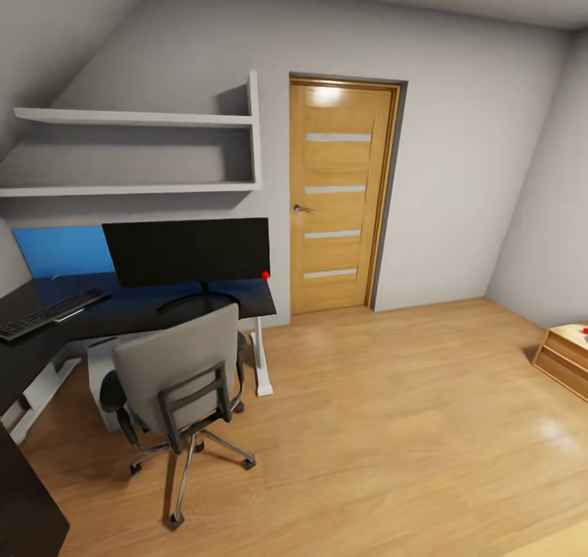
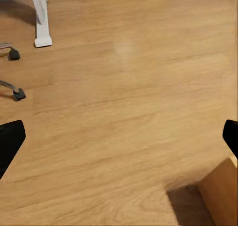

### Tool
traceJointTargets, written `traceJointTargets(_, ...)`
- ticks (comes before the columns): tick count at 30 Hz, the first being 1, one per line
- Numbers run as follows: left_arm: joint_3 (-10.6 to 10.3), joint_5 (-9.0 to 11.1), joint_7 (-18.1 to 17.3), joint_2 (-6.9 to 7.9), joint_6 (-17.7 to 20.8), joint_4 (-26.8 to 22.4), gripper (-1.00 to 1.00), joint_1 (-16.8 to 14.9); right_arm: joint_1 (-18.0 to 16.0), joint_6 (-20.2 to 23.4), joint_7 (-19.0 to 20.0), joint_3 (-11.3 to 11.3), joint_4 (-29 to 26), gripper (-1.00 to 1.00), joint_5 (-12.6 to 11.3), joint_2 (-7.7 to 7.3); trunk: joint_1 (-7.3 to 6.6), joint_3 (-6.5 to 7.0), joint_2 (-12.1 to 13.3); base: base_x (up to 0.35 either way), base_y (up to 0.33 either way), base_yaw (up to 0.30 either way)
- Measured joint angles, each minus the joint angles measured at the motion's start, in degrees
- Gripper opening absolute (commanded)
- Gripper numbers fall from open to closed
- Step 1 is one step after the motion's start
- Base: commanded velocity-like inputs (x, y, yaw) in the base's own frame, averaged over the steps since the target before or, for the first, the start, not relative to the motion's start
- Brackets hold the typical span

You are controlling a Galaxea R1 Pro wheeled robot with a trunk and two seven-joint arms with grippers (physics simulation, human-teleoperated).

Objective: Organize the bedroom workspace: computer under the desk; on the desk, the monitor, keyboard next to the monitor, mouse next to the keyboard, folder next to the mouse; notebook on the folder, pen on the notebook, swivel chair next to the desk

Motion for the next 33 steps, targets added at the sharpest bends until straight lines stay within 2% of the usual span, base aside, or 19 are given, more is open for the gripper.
traceJointTargets(3,-0.04,-1.24,-0.01,-0.68,0.07,-5.61,1.00,-0.01,-0.57,0.27,-1.35,-0.93,-2.13,1.00,-0.42,-0.44,0.00,0.00,0.00,0.328,0.018,0.000)
traceJointTargets(6,0.01,-1.98,0.02,-0.88,0.09,-8.61,1.00,0.00,-1.23,0.30,-2.70,-1.49,-2.21,1.00,-0.52,-1.48,0.00,0.00,0.00,0.329,0.007,0.000)
traceJointTargets(12,-0.16,-3.16,-0.11,-1.29,-0.27,-10.39,1.00,0.00,-1.92,-0.49,-3.78,-2.02,0.30,1.00,-0.75,-2.21,0.00,0.00,0.00,0.331,0.001,0.000)
traceJointTargets(15,-0.37,-4.71,-0.09,-1.23,-0.54,-8.53,1.00,0.01,-2.00,-1.32,-3.92,-1.96,2.86,1.00,-0.82,-2.28,0.00,-0.01,0.00,0.331,0.000,0.000)
traceJointTargets(17,-0.71,-5.18,-0.21,-1.27,-0.55,-5.12,1.00,0.02,-2.01,-1.48,-3.90,-1.67,3.69,1.00,-0.66,-2.16,0.00,-0.01,0.00,0.332,0.000,0.000)
traceJointTargets(19,-1.03,-5.34,-0.24,-1.28,-0.36,-3.99,1.00,0.01,-2.02,-1.52,-3.92,-1.58,3.92,1.00,-0.62,-2.11,0.00,-0.01,0.00,0.332,0.000,0.000)
traceJointTargets(27,-1.80,-5.35,-0.04,-1.23,-0.55,-2.87,1.00,0.00,-2.01,-1.55,-4.01,-1.50,5.49,1.00,-0.63,-1.93,0.01,0.00,0.00,0.302,0.000,-0.061)
traceJointTargets(33,-1.53,-5.10,0.02,-1.19,-0.87,-2.92,1.00,0.00,-2.01,-1.55,-4.07,-1.55,6.19,1.00,-0.76,-1.90,0.03,0.00,0.01,0.047,0.000,-0.245)
